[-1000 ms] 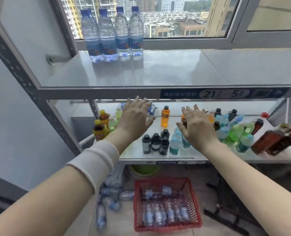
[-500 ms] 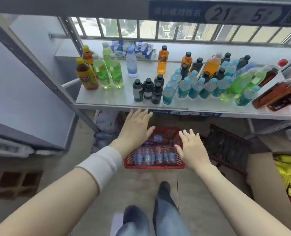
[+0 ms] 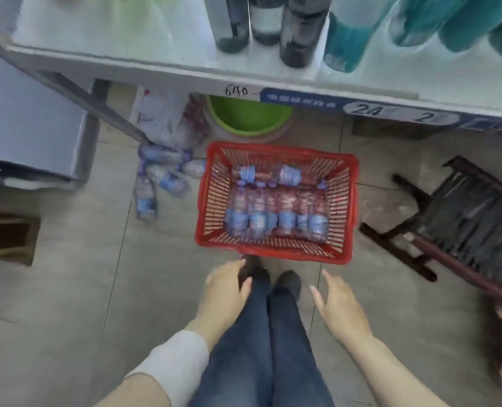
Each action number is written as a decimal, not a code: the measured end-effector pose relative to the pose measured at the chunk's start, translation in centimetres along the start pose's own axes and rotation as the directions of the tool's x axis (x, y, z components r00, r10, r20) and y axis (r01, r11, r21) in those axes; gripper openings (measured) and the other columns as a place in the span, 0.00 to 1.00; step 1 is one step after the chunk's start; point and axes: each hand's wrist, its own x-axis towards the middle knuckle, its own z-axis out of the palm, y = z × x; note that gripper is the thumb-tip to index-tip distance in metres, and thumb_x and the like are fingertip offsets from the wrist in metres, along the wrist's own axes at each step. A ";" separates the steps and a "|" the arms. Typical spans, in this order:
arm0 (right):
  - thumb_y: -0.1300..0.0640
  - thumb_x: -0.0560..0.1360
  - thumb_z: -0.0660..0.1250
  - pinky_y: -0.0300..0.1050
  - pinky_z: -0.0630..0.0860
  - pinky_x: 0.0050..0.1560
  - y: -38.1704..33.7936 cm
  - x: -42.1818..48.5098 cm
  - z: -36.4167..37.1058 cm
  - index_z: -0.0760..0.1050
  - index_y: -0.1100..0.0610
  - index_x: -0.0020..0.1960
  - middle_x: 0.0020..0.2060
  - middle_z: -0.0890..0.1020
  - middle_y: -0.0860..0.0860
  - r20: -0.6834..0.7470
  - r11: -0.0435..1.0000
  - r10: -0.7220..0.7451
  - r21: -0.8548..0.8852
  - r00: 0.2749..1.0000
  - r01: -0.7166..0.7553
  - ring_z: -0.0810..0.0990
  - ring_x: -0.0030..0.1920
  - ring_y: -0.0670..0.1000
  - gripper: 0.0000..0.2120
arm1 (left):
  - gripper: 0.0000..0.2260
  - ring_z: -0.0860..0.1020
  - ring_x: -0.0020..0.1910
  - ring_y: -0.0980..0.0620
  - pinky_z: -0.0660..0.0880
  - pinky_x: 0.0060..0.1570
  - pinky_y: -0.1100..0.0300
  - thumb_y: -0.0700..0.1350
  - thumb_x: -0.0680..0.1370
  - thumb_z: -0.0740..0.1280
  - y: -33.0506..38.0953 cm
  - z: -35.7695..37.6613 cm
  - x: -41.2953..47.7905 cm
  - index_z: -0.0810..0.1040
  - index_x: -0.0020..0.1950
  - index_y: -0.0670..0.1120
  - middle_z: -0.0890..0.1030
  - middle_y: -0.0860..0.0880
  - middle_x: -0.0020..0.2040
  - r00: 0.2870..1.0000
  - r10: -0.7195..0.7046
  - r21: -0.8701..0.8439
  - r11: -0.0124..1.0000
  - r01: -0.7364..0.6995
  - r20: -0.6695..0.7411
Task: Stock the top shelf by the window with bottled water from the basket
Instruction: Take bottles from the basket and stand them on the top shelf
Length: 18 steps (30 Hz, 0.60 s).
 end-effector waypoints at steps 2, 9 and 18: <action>0.50 0.78 0.58 0.44 0.61 0.66 0.7 4.0 3.2 0.63 0.60 0.71 0.68 0.70 0.57 0.044 0.997 0.040 0.067 0.998 -0.043 0.67 0.68 0.56 0.24 | 0.18 0.72 0.64 0.47 0.62 0.62 0.62 0.45 0.78 0.61 -2.7 3.2 2.7 0.70 0.67 0.44 0.76 0.46 0.64 0.997 -0.052 -0.052 0.997 0.055 0.057; 0.53 0.77 0.62 0.43 0.68 0.60 -1.4 21.1 9.2 0.72 0.60 0.63 0.59 0.78 0.57 -0.057 0.975 -0.069 0.209 0.996 0.079 0.76 0.60 0.56 0.18 | 0.20 0.75 0.60 0.40 0.71 0.62 0.51 0.46 0.75 0.60 -7.2 8.4 19.1 0.72 0.65 0.40 0.77 0.39 0.61 0.994 -0.076 -0.236 0.970 0.054 -0.084; 0.46 0.77 0.59 0.46 0.70 0.49 -6.5 39.4 14.1 0.76 0.60 0.54 0.53 0.79 0.60 0.002 0.957 -0.017 0.291 1.000 0.016 0.77 0.54 0.59 0.18 | 0.17 0.76 0.57 0.40 0.73 0.57 0.48 0.46 0.76 0.63 -10.4 10.4 39.0 0.74 0.61 0.38 0.79 0.38 0.57 0.955 -0.210 -0.379 0.918 0.119 -0.208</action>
